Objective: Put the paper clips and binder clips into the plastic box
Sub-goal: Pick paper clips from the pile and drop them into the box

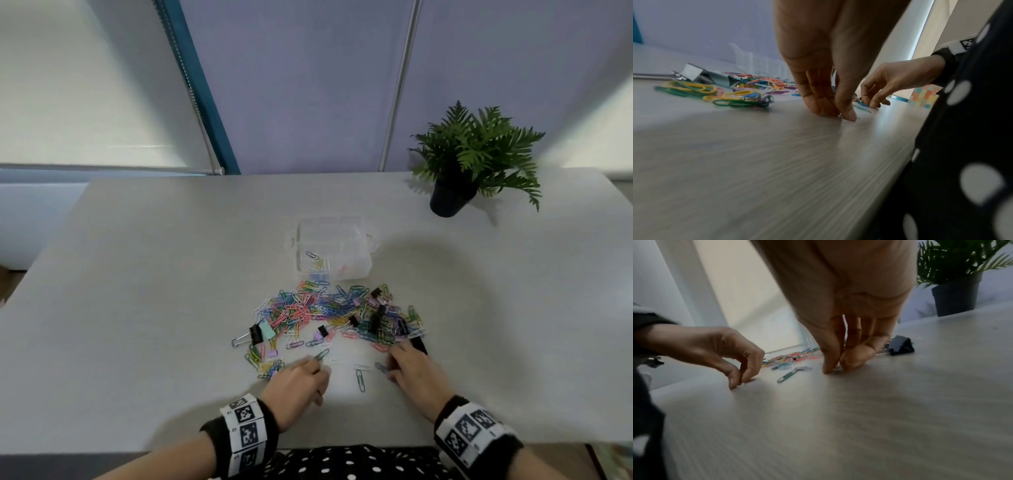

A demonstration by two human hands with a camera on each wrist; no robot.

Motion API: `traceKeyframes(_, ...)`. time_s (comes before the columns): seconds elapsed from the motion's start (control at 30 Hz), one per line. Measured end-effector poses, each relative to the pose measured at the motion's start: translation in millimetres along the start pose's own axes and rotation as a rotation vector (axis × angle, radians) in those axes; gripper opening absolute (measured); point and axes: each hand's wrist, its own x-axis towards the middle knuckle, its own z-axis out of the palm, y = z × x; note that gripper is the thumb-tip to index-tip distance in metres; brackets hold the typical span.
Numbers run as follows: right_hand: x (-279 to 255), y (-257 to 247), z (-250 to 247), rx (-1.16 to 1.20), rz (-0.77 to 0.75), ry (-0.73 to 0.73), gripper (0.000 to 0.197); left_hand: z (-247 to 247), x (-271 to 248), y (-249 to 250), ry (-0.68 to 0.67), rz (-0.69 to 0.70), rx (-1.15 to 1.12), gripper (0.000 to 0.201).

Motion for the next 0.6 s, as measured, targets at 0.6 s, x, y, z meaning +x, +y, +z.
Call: traceKeyframes(0.6,15.1,-30.6,-2.2,0.198,-0.04,-0.054,0.017,-8.9,46.3,0.3,0.12,-0.256,-0.141,0.017)
